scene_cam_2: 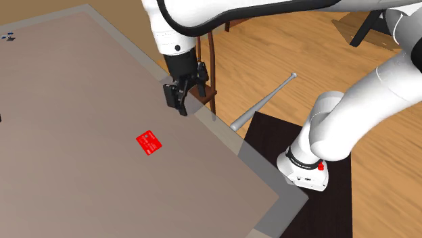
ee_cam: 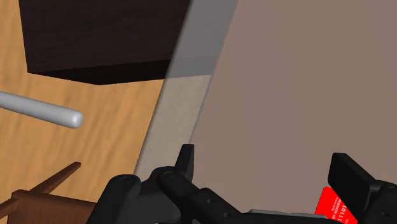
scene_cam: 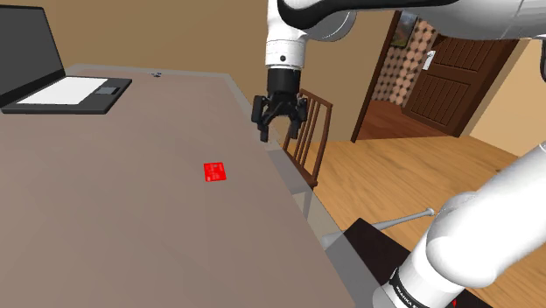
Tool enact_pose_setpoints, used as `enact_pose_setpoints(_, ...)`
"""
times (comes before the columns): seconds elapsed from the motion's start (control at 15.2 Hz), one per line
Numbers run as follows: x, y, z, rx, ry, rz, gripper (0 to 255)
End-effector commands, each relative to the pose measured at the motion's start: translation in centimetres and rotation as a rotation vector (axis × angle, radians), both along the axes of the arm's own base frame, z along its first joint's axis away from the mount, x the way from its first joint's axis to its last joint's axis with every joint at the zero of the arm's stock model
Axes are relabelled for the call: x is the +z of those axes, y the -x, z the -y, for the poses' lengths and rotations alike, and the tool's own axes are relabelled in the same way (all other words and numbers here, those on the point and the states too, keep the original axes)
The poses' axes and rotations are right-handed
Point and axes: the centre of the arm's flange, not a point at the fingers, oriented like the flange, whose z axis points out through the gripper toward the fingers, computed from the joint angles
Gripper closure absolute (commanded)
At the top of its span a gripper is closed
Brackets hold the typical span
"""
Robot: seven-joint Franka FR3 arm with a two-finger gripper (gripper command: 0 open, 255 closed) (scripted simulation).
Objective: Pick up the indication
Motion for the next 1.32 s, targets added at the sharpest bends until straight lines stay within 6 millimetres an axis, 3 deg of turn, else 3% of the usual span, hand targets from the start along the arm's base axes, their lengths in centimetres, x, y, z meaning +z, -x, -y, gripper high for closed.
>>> enact_pose_setpoints(0.0, -1.4, -2.2, -1.9, -0.040, -0.001, -0.056, 0)
enact_pose_setpoints(0.73, -9.9, -13.0, -11.0, -0.244, -0.012, -0.347, 0)
enact_pose_setpoints(1.25, -13.9, -13.0, -11.0, -0.244, -0.012, -0.347, 0)
